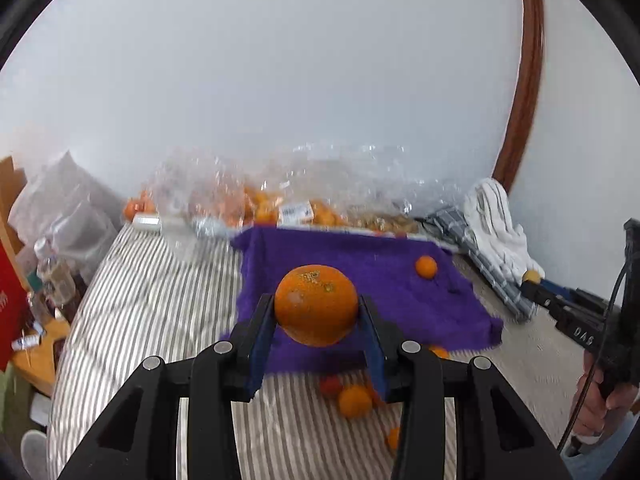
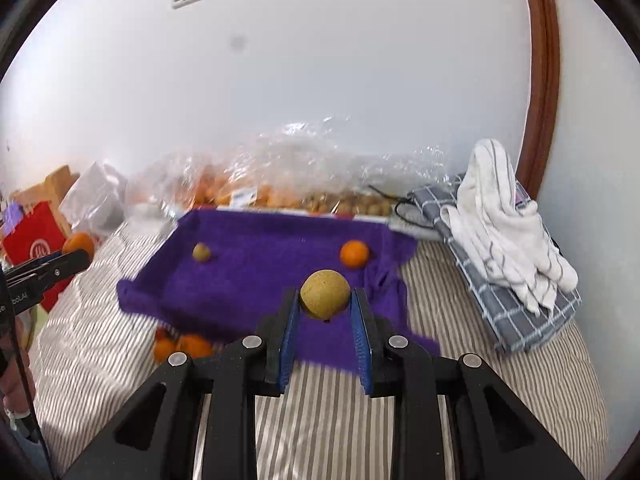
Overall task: Organize fruits
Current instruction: 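Carry both held fruits onto the purple towel and lower them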
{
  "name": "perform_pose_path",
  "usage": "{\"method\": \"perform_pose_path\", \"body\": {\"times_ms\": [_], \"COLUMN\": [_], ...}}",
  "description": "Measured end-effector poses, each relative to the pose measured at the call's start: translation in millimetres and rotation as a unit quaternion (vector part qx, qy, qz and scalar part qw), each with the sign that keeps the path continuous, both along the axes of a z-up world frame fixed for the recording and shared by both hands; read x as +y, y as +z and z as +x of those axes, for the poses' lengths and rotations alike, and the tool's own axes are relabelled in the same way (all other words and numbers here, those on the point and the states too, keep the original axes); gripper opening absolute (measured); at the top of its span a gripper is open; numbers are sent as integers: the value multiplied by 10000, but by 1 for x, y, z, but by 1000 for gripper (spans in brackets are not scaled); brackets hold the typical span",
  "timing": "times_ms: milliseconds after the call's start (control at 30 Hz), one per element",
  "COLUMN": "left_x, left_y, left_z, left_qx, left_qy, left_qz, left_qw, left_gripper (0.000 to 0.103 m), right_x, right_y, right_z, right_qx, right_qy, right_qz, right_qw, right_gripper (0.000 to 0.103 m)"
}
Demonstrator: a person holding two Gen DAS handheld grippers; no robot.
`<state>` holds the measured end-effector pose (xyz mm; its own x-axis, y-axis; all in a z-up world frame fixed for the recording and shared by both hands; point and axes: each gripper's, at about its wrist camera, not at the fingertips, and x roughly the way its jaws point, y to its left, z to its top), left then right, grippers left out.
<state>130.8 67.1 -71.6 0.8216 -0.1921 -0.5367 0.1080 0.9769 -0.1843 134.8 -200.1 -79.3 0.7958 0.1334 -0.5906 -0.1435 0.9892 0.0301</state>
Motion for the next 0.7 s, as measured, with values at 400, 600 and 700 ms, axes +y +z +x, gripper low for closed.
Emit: {"method": "perform_pose_path", "body": {"times_ms": [400,600,700], "left_x": [-14,-2,-1], "left_y": [-26,-61,-68], "left_z": [79,95,100], "left_qx": [44,323,316], "left_qy": [127,274,370], "left_qz": [87,-27,58], "left_qw": [9999,9991,9988], "left_gripper": [39,39,39], "right_x": [4,2,0], "right_y": [-22,-49,-65], "right_z": [81,98,106], "right_qx": [90,191,357], "right_qy": [-297,-180,-180], "right_qz": [101,137,117], "right_qw": [9995,9996,9991], "right_gripper": [26,26,26]}}
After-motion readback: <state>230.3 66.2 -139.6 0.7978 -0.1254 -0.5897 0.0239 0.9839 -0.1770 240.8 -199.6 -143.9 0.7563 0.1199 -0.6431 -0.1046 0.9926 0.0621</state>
